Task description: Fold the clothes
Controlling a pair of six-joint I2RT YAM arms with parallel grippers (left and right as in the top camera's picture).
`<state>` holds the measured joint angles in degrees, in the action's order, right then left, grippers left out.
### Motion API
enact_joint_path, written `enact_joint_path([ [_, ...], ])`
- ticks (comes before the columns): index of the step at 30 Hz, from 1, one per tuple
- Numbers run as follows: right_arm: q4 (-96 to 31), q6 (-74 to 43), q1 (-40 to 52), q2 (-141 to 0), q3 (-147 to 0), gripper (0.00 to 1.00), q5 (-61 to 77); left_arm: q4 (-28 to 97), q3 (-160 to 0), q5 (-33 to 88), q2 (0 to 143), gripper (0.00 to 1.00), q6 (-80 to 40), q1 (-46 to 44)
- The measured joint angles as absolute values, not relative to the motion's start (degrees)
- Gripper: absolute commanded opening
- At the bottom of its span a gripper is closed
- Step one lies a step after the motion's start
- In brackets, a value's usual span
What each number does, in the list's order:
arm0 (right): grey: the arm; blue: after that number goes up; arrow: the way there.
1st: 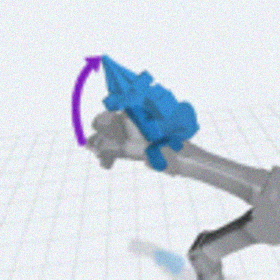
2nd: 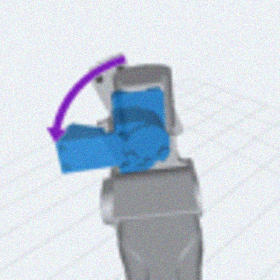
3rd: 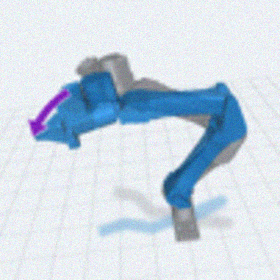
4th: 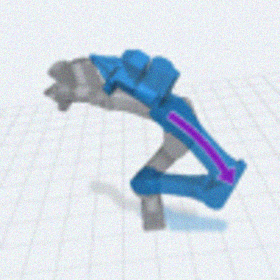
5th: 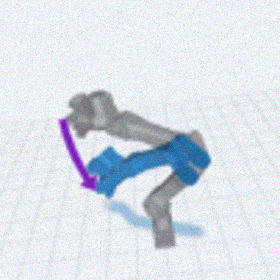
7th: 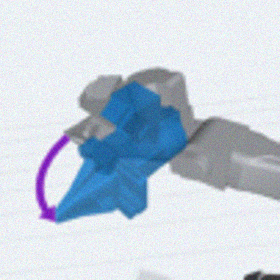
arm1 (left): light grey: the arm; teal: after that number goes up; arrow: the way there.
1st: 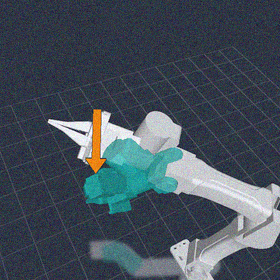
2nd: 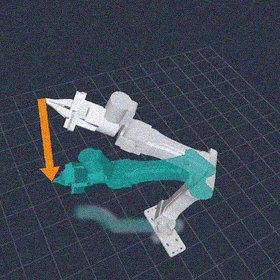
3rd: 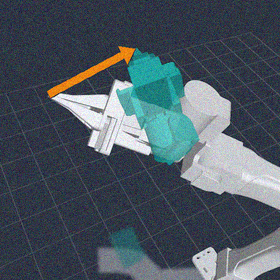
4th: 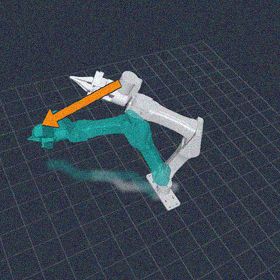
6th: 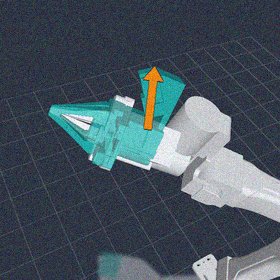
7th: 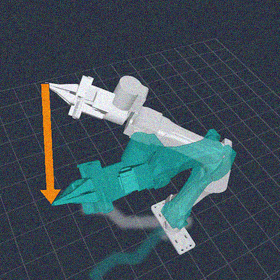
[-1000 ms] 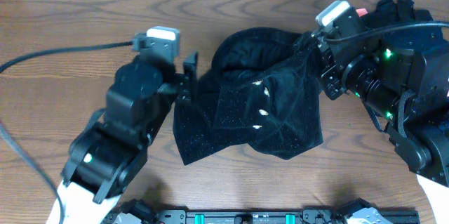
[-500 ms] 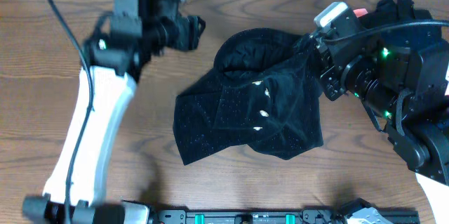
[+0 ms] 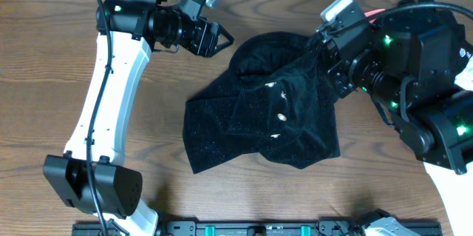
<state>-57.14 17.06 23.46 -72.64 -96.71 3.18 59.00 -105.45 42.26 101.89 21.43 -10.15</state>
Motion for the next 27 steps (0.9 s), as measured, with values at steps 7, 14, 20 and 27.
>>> enact_joint_path([
  [7, -55.7, 17.4, 23.5, -72.7, -96.7, 0.01, 5.3, 60.4, -105.5, 42.9, 102.7, 0.61, 25.9, -12.0],
  [14, -56.1, 17.9, 23.5, -70.8, -96.7, 0.01, 7.7, 59.9, -105.6, 42.3, 108.9, 0.61, 27.1, -13.0],
  [20, -56.4, 18.5, 23.5, -67.8, -96.7, 0.01, 10.3, 58.9, -105.6, 41.8, 110.9, 0.61, 27.1, -12.9],
  [27, -57.4, 18.7, 23.5, -66.3, -96.7, 0.01, 11.7, 57.4, -105.6, 43.0, 110.9, 0.61, 27.1, -12.9],
])
